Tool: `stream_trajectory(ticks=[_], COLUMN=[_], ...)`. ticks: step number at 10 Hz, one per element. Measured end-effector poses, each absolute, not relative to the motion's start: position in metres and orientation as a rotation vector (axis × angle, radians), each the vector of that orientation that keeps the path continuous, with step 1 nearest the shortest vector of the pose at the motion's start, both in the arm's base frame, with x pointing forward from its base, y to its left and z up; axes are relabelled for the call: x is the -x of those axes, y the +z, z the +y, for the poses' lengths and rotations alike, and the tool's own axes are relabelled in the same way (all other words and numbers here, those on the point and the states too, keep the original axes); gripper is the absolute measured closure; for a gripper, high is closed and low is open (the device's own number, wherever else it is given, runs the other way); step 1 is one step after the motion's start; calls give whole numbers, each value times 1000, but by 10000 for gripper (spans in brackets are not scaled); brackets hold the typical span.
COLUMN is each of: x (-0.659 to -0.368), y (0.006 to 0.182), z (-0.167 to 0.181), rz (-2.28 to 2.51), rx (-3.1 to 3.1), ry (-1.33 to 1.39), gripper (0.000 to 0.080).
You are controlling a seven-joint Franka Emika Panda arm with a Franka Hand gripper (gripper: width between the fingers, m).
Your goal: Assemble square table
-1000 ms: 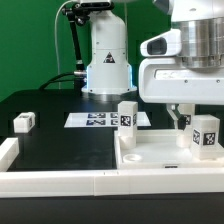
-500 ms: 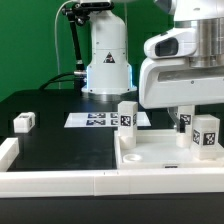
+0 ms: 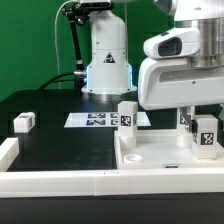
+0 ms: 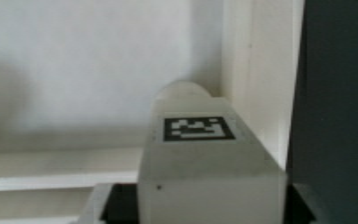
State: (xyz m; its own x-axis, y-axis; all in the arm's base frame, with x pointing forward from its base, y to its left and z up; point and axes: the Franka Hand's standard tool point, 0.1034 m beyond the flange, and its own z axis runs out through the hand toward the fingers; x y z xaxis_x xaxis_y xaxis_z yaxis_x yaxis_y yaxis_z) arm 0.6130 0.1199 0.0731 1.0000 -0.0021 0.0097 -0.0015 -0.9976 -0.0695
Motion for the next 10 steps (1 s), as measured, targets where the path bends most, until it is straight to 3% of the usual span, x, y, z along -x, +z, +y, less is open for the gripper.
stream_trajectory(ticks=[3, 10], x=[-613, -614], y=[73, 71], z=[120, 116], rz=[107, 1429], rx=[3070, 2717], ry=[-11, 41], gripper=[509, 508])
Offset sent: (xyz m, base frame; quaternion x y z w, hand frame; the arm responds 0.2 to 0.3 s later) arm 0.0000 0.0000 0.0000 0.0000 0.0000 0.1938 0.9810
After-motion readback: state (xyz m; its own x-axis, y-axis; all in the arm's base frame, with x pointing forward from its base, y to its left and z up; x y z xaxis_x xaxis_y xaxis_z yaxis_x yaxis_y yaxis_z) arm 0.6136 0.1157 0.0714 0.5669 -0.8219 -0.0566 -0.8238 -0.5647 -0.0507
